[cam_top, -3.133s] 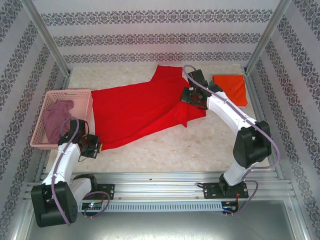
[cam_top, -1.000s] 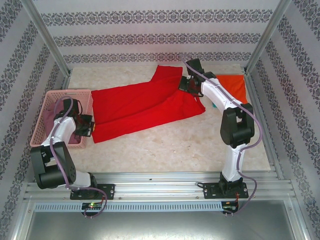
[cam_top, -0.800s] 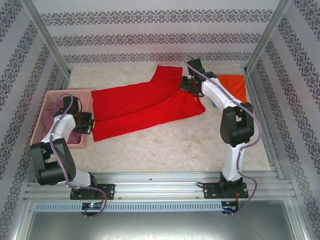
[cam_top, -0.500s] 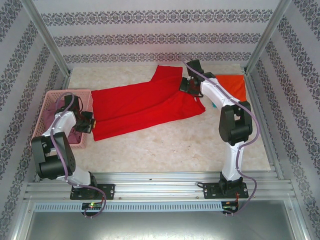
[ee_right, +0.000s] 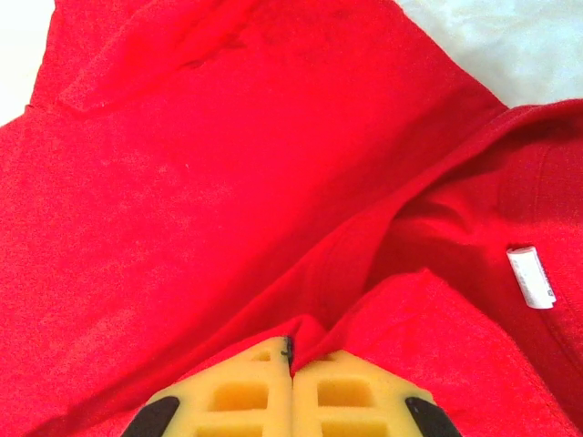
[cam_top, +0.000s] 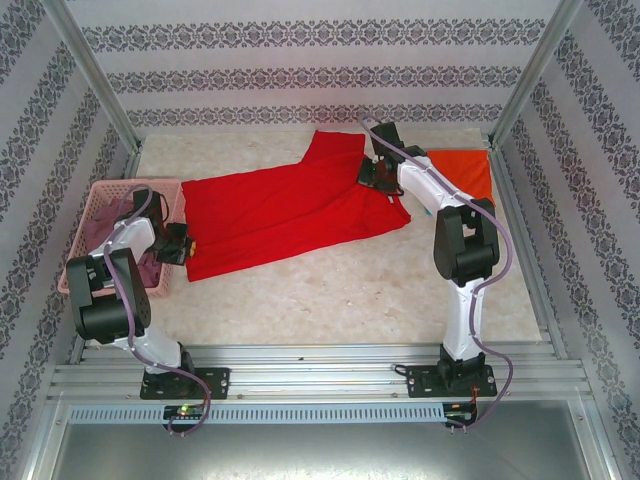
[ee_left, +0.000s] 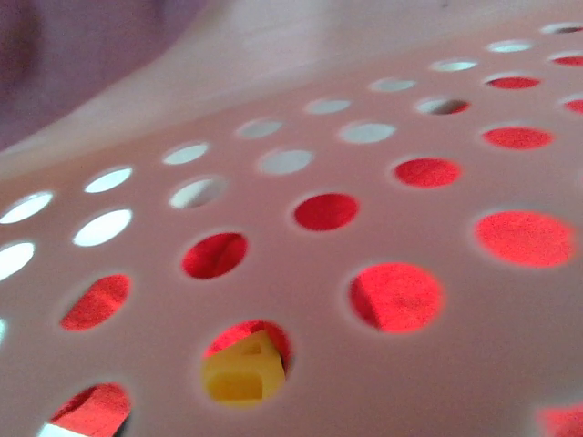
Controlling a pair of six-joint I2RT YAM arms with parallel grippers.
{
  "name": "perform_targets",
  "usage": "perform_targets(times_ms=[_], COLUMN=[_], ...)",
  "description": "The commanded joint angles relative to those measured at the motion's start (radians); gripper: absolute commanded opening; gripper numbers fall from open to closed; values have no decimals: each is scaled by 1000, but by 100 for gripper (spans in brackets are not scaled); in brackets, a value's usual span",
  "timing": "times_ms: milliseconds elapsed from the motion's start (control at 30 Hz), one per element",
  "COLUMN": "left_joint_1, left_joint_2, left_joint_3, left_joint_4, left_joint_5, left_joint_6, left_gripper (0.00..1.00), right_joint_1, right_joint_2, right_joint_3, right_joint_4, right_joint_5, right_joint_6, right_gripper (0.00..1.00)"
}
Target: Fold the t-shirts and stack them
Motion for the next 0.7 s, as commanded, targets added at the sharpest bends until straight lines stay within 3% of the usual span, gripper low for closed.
perform_targets(times_ms=[0,667], left_joint_1=[12,10], left_joint_2=[7,74], left_joint_3=[34,152], left_joint_4=[21,-47], left_joint_5=[-14,-10], left_joint_6=[21,121], left_gripper=[1,5], right_joint_1=[-15,-29], right_joint_2=[11,-11], right_joint_3=[31,-8], right_joint_4=[-10,19], right_joint_5=[1,12], right_joint_6=[-12,9], right_gripper=[0,0])
